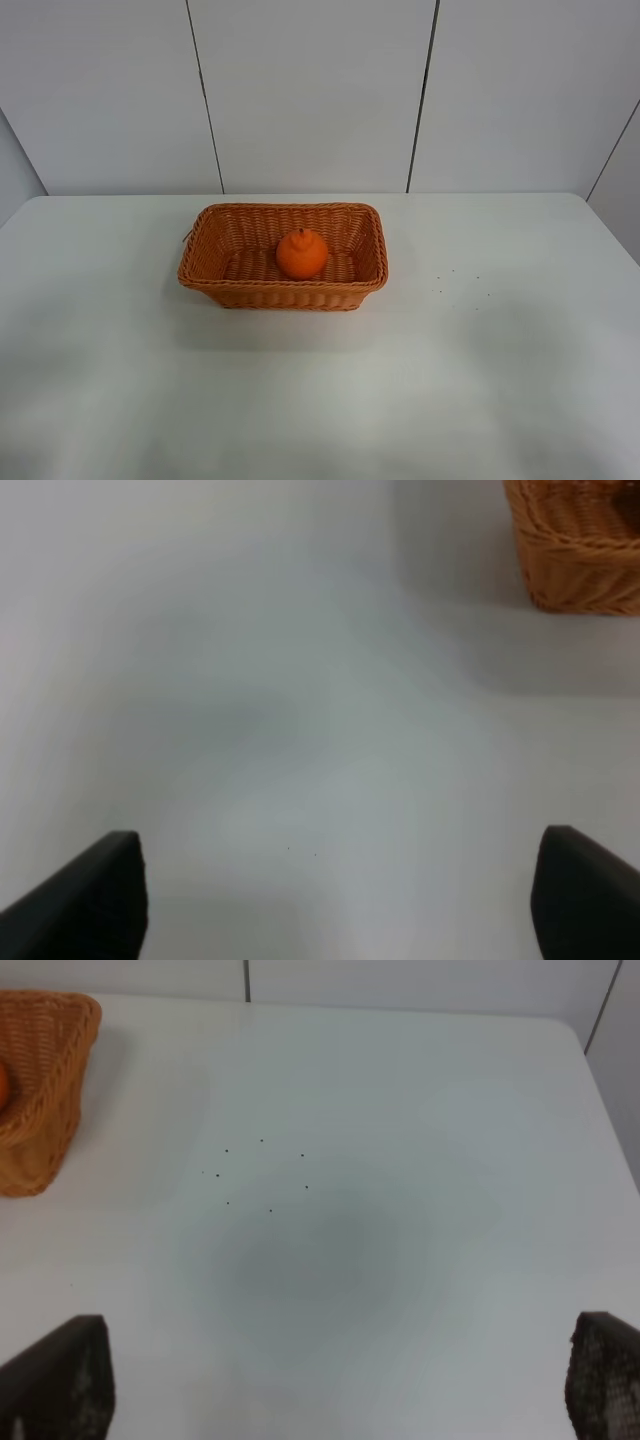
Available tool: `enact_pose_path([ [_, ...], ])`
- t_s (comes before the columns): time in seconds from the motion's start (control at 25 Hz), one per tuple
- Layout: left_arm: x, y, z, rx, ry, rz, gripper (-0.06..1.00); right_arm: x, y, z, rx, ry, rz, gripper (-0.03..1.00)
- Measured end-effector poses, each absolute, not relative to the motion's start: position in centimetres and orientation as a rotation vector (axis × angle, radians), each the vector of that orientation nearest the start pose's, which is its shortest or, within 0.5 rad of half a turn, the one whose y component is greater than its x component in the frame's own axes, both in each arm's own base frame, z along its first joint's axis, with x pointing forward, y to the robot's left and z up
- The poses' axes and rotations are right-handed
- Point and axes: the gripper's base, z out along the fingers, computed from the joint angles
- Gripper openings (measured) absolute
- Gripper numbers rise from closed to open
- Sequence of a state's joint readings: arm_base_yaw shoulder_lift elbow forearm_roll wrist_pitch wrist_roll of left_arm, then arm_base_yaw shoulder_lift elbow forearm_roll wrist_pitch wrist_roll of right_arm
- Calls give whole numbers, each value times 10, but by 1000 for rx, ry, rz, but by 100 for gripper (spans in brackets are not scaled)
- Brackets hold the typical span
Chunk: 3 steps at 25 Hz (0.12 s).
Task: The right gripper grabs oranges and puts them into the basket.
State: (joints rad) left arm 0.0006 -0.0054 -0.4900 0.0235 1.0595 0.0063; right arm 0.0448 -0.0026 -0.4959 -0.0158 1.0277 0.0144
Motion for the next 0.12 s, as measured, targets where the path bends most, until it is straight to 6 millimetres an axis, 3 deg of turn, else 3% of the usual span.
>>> enact_pose_path([
  [0.12,-5,2,275,5,2048,32,88,-3,-1,279,-30,2013,19,69],
])
